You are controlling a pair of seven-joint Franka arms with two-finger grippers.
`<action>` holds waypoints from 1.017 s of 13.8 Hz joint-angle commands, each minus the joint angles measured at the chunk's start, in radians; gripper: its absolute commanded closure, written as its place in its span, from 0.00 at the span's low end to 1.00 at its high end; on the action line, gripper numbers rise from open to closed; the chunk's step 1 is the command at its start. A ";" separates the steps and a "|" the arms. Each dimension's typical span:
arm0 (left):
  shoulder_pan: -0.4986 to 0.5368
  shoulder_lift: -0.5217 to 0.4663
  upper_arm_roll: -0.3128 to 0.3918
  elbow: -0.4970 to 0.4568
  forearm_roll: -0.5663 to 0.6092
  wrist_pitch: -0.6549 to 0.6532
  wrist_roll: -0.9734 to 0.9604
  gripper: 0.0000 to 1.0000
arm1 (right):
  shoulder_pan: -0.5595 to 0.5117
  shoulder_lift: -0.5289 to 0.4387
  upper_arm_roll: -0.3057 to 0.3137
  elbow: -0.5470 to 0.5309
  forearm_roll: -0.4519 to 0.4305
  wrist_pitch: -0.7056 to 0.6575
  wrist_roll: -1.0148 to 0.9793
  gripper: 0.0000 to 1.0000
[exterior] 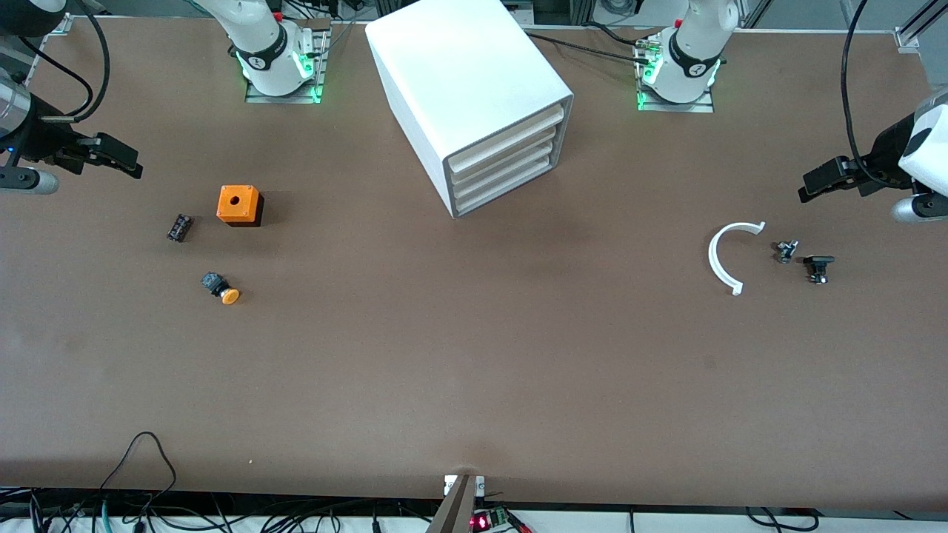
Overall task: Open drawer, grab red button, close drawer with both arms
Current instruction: 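Move the left gripper toward the white drawer cabinet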
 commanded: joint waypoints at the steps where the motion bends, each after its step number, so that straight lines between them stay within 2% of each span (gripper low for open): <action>1: 0.007 0.008 -0.007 0.029 0.007 -0.019 0.023 0.00 | -0.001 -0.025 0.003 -0.023 -0.002 0.004 -0.013 0.00; 14: 0.004 0.011 -0.012 0.032 0.008 -0.019 0.019 0.00 | 0.005 -0.017 0.006 -0.014 0.000 0.004 0.000 0.00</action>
